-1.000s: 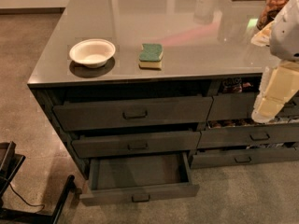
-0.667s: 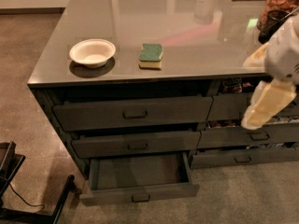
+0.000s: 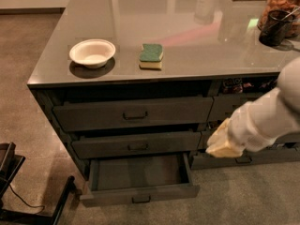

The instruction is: Close bottom drawer

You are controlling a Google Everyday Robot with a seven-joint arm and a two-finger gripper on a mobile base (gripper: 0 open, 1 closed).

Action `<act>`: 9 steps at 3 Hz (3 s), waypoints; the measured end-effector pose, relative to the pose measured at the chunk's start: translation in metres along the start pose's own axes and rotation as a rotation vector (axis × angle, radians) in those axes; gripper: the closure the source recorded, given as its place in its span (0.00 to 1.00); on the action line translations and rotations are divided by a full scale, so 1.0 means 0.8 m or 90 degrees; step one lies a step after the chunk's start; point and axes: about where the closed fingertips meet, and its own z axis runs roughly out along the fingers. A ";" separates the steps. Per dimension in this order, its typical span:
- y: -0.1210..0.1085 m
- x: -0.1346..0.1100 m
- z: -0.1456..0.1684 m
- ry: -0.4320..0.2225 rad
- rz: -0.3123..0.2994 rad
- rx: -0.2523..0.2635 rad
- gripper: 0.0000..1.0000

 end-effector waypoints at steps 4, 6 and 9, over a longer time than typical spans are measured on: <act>0.017 0.053 0.128 -0.014 -0.032 -0.007 1.00; -0.014 0.103 0.330 -0.087 -0.031 0.001 1.00; -0.008 0.141 0.464 -0.117 0.029 -0.049 1.00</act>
Offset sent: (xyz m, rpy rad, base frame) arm 0.0084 0.0027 -0.0199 0.0127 -0.0229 -0.0224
